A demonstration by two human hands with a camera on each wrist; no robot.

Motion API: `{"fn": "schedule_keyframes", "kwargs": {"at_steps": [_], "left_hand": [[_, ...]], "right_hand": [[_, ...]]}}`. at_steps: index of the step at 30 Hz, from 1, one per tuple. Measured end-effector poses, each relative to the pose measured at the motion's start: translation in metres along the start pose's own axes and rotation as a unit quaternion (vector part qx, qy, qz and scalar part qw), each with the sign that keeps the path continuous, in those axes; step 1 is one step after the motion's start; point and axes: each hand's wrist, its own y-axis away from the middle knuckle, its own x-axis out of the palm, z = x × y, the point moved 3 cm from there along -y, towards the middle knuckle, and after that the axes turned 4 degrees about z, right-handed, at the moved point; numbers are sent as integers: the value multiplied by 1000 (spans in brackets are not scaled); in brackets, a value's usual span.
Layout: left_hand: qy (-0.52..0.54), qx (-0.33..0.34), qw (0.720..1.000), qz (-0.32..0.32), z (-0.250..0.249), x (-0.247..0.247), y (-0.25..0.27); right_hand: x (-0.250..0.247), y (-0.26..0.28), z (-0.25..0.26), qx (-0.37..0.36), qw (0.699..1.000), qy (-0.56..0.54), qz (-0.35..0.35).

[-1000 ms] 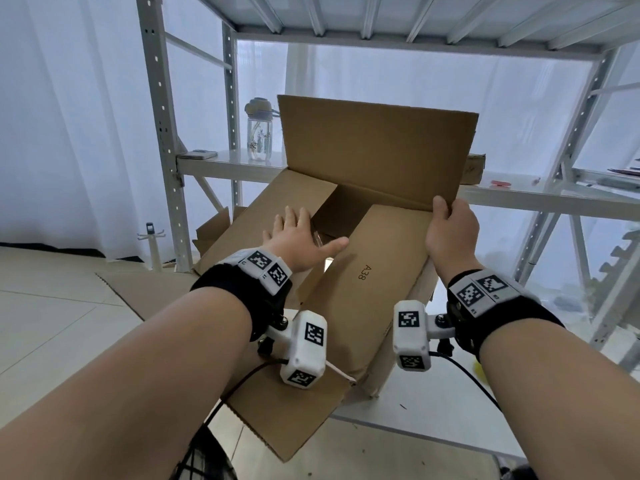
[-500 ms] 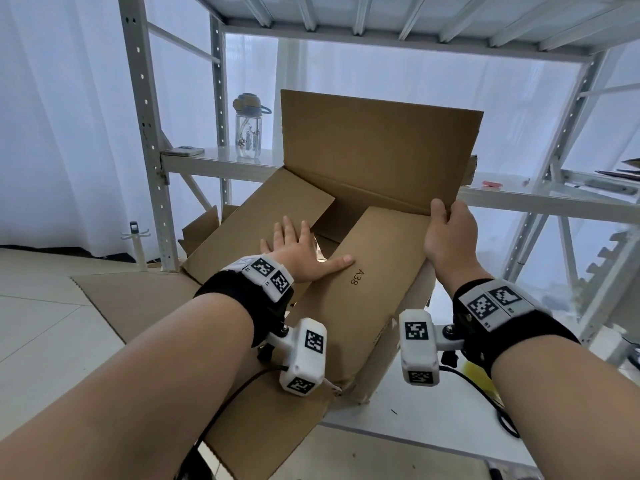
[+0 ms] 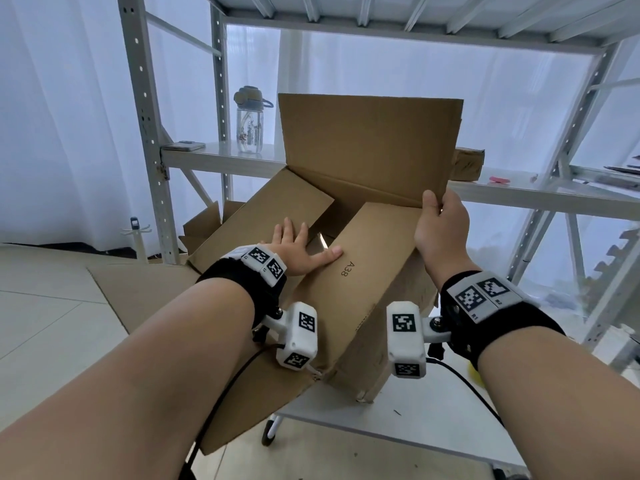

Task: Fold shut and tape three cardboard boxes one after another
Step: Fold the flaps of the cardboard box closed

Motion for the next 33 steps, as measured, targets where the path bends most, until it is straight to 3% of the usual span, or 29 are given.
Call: {"fn": "schedule_keyframes", "kwargs": {"at_steps": [8, 15, 18, 20, 22, 24, 26, 30, 32, 33], "left_hand": [[-53, 47, 997, -20, -23, -61, 9], [-74, 68, 988, -118, -32, -112, 50], [-117, 25, 984, -130, -20, -113, 60], [-136, -22, 984, -117, -9, -106, 62], [-106, -30, 988, -109, -5, -98, 62], [-60, 20, 987, -145, -9, -92, 59], [-37, 58, 980, -187, -14, -84, 56], [24, 47, 952, -302, -13, -75, 51], [104, 97, 923, -358, -14, -79, 57], [132, 134, 917, -352, -17, -81, 58]], "right_hand": [[0, -24, -16, -48, 995, 92, 0], [-13, -39, -28, -7, 974, 214, 79], [-15, -36, -19, -41, 963, 252, 83], [-11, -29, 0, -121, 955, 258, 77], [-4, -16, 22, -219, 945, 225, 95], [5, -2, 35, -253, 936, 210, 128], [10, 4, 40, -231, 935, 224, 146], [7, -4, 40, -191, 922, 298, 160], [-1, -8, 36, -180, 905, 348, 164], [-5, -11, 33, -181, 896, 370, 165]]}}
